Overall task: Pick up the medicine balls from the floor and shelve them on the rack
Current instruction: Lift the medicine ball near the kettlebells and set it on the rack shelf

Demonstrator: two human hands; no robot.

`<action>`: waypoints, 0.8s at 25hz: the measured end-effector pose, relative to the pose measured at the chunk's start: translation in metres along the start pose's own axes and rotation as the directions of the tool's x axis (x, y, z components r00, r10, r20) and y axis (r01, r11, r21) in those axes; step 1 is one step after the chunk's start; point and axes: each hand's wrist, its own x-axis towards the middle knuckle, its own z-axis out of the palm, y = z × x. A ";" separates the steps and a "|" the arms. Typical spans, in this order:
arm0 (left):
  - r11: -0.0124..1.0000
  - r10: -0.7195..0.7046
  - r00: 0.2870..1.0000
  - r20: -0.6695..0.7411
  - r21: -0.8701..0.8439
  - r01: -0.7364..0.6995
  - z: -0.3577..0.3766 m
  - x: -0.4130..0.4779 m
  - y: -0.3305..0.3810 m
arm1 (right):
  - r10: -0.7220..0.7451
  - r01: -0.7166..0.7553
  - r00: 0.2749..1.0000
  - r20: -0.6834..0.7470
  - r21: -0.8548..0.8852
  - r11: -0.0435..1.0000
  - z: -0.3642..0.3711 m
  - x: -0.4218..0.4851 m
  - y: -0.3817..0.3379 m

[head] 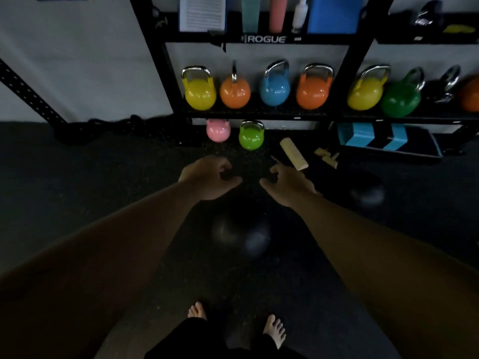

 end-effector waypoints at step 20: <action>0.947 -0.278 0.900 0.337 -0.059 0.315 0.273 0.222 -0.204 | 0.108 -0.073 0.959 0.263 -0.141 0.987 0.261 0.244 0.126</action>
